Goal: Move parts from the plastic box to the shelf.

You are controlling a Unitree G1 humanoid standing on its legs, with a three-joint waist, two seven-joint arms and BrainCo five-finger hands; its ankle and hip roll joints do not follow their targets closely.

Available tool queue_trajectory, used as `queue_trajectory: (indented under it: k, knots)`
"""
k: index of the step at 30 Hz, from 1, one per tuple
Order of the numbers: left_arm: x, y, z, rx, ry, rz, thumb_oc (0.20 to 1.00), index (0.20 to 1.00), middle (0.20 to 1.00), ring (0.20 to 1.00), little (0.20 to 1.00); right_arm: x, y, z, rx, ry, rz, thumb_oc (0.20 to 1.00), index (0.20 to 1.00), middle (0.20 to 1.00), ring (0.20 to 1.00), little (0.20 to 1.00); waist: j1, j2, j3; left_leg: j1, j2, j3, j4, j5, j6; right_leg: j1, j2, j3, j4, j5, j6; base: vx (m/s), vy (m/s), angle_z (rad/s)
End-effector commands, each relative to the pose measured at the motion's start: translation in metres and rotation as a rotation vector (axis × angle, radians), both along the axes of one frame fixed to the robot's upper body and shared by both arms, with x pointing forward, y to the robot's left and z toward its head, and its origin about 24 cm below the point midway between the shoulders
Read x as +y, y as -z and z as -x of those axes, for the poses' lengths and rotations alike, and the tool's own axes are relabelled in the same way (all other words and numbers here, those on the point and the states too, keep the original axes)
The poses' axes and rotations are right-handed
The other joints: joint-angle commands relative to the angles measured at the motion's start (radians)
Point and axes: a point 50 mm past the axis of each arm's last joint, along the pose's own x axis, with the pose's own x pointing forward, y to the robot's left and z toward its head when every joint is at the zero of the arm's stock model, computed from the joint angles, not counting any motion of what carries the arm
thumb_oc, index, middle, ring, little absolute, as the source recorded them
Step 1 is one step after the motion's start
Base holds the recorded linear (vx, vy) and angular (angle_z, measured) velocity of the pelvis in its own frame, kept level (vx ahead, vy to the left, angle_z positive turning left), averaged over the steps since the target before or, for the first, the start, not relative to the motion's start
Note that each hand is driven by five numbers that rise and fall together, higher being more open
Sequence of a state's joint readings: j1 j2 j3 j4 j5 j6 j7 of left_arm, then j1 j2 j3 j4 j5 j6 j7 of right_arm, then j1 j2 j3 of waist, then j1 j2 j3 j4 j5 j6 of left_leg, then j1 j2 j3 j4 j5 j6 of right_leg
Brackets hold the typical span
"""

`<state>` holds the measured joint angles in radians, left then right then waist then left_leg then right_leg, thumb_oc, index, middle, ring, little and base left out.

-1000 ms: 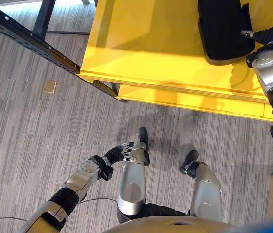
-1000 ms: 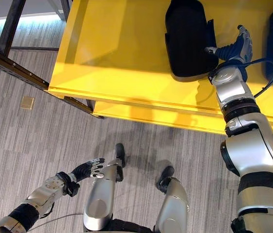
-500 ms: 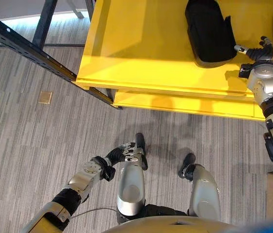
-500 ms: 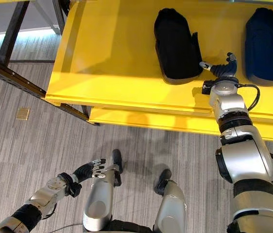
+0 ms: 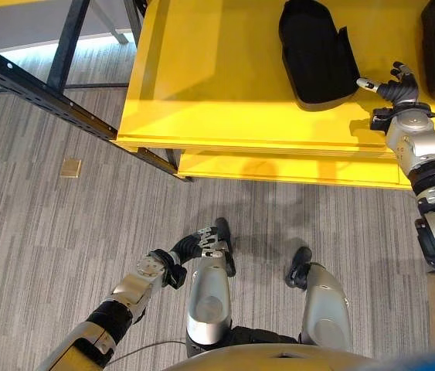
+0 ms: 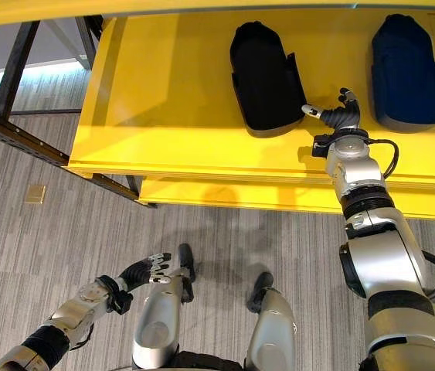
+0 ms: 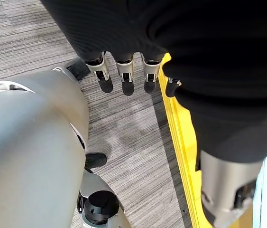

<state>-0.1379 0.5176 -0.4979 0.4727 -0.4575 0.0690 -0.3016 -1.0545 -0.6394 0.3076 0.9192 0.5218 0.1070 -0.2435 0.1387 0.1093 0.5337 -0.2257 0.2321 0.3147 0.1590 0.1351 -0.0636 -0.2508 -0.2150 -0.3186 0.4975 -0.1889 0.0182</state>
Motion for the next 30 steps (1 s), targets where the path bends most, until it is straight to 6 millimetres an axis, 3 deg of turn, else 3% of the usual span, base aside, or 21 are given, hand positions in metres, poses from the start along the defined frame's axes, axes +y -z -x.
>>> queue_trajectory:
  k: [1, 15, 19, 30]
  knots:
    - [-0.002, 0.002, 0.002, -0.023, 0.019, 0.002, 1.0, 1.0, 1.0, 1.0, 1.0, 0.017, 0.019, -0.001, 0.042, -0.115, 0.003, 1.0, 1.0, 1.0, 1.0, 1.0, 0.02, -0.016, -0.014, 0.028, 0.023, -0.037, 0.026, -0.043, -0.052, -0.022, -0.018, -0.012, 0.044, 0.027, 0.063, 0.0, 0.0, 0.0]
    - [-0.004, 0.003, 0.004, -0.028, 0.019, 0.0, 1.0, 1.0, 1.0, 1.0, 1.0, 0.05, 0.033, -0.001, 0.083, -0.282, -0.044, 1.0, 1.0, 1.0, 1.0, 1.0, 0.017, -0.019, -0.014, 0.033, 0.025, -0.032, 0.023, -0.04, -0.052, -0.023, -0.017, -0.007, 0.046, 0.029, 0.062, 0.0, 0.0, 0.0]
    - [-0.004, 0.004, 0.006, -0.028, 0.007, 0.006, 1.0, 1.0, 1.0, 1.0, 1.0, 0.069, 0.04, 0.003, 0.072, -0.365, -0.107, 1.0, 1.0, 1.0, 1.0, 1.0, 0.008, -0.023, -0.014, 0.037, 0.027, -0.027, 0.024, -0.039, -0.052, -0.023, -0.014, -0.002, 0.047, 0.031, 0.062, 0.0, 0.0, 0.0]
    - [-0.008, 0.007, 0.011, -0.022, 0.001, 0.008, 1.0, 1.0, 1.0, 1.0, 1.0, 0.097, 0.05, 0.011, 0.072, -0.412, -0.148, 1.0, 1.0, 1.0, 1.0, 1.0, -0.005, -0.03, -0.019, 0.063, 0.028, -0.019, 0.015, -0.038, -0.052, 0.0, -0.002, 0.008, 0.028, 0.032, 0.059, 0.0, 0.0, 0.0]
